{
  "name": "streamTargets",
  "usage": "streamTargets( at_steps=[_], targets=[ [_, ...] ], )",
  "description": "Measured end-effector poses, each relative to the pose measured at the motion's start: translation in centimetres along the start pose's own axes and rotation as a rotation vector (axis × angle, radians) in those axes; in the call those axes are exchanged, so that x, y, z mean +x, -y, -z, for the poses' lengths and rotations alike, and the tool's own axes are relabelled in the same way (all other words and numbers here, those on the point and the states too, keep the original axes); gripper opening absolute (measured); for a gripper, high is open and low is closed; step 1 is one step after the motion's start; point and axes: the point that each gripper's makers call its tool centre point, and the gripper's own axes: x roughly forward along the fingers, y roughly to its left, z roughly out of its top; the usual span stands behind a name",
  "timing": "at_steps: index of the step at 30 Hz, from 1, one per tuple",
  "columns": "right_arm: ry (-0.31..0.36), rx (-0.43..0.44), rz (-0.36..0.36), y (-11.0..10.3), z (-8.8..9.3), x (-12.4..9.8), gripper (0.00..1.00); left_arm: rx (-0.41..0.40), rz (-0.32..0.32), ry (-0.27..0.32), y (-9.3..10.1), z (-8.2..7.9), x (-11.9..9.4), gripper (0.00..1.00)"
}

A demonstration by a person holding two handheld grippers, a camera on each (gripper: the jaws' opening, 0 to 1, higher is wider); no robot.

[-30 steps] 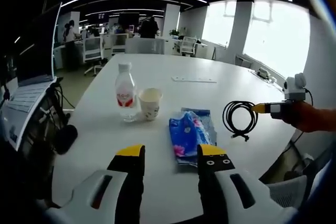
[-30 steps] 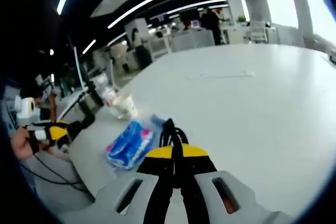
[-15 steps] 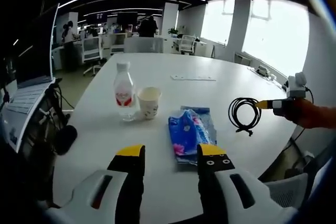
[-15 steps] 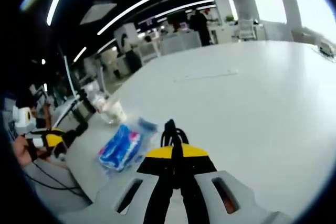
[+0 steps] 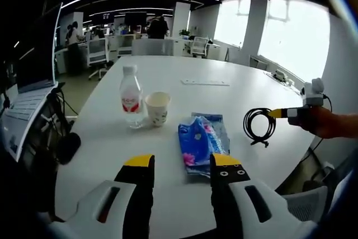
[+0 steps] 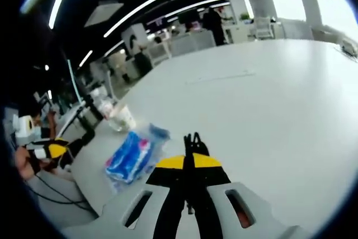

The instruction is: Arrange the tabletop items into an orderly group along one side of the table until the central work area is clear of visible clutter.

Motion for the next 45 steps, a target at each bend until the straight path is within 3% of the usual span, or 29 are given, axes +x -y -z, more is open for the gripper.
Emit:
streamTargets(
  at_steps=[7,14,22,31,45],
  targets=[
    [-0.016,0.020,-0.008,0.2,0.7,1.5,0.00,0.003,-0.003,0.002,-0.2,-0.2,0.1,0.38],
    [-0.065,0.035,0.035,1.9,2.6,2.3,0.00,-0.008,-0.015,0.008,-0.5,-0.4,-0.1,0.38],
    [-0.107,0.044,0.091,3.6,4.2,2.4,0.00,-0.010,-0.014,0.004,-0.3,-0.3,0.0,0.38],
    [-0.186,-0.001,0.082,4.1,6.4,2.2,0.02,-0.009,-0.016,0.003,-0.4,-0.4,0.0,0.38],
    [-0.236,-0.037,0.078,4.2,7.1,1.5,0.07,-0.019,-0.013,0.004,-0.2,-0.2,-0.1,0.38]
  ],
)
